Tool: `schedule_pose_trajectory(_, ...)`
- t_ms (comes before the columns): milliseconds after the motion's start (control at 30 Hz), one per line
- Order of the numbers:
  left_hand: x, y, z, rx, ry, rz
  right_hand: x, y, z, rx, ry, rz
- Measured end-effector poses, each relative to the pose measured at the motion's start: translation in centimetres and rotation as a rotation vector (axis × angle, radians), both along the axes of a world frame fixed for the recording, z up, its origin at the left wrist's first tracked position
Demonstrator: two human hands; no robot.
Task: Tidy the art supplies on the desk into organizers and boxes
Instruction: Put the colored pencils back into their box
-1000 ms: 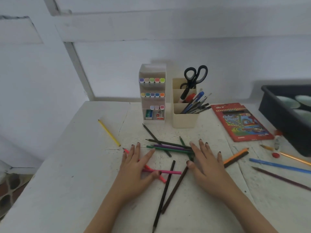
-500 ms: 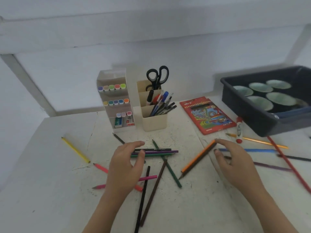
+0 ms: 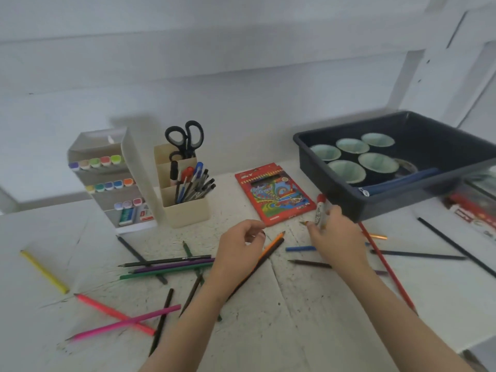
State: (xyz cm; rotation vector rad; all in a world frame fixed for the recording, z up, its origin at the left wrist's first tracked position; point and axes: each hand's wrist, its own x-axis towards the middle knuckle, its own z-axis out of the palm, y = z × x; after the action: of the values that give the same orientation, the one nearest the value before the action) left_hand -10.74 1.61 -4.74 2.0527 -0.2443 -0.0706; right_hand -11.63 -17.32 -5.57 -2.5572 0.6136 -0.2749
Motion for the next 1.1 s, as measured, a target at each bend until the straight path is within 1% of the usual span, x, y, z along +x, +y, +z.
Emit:
schedule_pose_trajectory(100, 0.0, -1.9, 0.3, -0.011, 0.030, 0.006, 1.0, -0.7, -0.1, 0.175, 0.035, 0.039)
schedule_pose_trajectory(167, 0.1, -2.6, 0.5, -0.030, 0.075, 0.025, 1.1, -1.0, 0.0, 0.280, 0.042, 0.027)
schedule_pose_trajectory(267, 0.4, -3.5, 0.9, -0.044, 0.136, 0.040, 0.4, -0.5, 0.3, 0.508, 0.046, 0.049)
schedule_pose_trajectory(333, 0.6, -4.1, 1.4, -0.075, 0.146, 0.028, -0.5, 0.5, 0.7, 0.605, 0.024, 0.163)
schedule_pose_trajectory(400, 0.7, -4.3, 1.9, -0.171, 0.142, 0.035, -1.5, 1.6, 1.4, 0.688, -0.012, 0.325)
schedule_pose_trajectory(433, 0.7, -4.3, 2.1, -0.203, 0.127, 0.041, -1.9, 2.0, 1.9, 0.688, -0.020, 0.398)
schedule_pose_trajectory(467, 0.7, -4.0, 2.3, -0.214, 0.107, 0.046, -2.1, 2.3, 2.4, 0.644, -0.014, 0.471)
schedule_pose_trajectory(533, 0.3, -3.3, 2.6, -0.227, 0.086, 0.038, -2.2, 2.6, 3.7, 0.489, 0.028, 0.594)
schedule_pose_trajectory(567, 0.1, -2.9, 2.8, -0.242, 0.076, 0.035, -2.1, 2.7, 4.4, 0.426, 0.046, 0.620)
schedule_pose_trajectory(633, -0.5, -1.6, 3.1, -0.256, 0.017, 0.063, -1.3, 3.3, 5.9, 0.401, 0.023, 0.604)
schedule_pose_trajectory(733, -1.0, 0.3, 4.1, -0.188, -0.105, 0.126, 0.2, 4.8, 8.9, 0.440, -0.147, 0.610)
schedule_pose_trajectory(800, -1.0, 1.4, 5.3, -0.096, -0.175, 0.146, 1.0, 5.9, 11.0, 0.415, -0.292, 0.716)
schedule_pose_trajectory(867, -0.6, 2.8, 7.0, -0.020, -0.271, 0.167, 1.9, 7.2, 12.8, 0.392, -0.397, 0.826)
schedule_pose_trajectory(933, 0.0, 4.2, 9.1, -0.006, -0.375, 0.217, 3.1, 8.5, 14.6, 0.401, -0.501, 0.879)
schedule_pose_trajectory(1000, 0.8, 6.1, 11.2, 0.000, -0.457, 0.292, 4.6, 10.2, 16.1, 0.429, -0.619, 0.887)
schedule_pose_trajectory(1100, 2.0, 8.5, 13.2, -0.021, -0.489, 0.424, 7.3, 12.7, 17.3, 0.476, -0.768, 0.861)
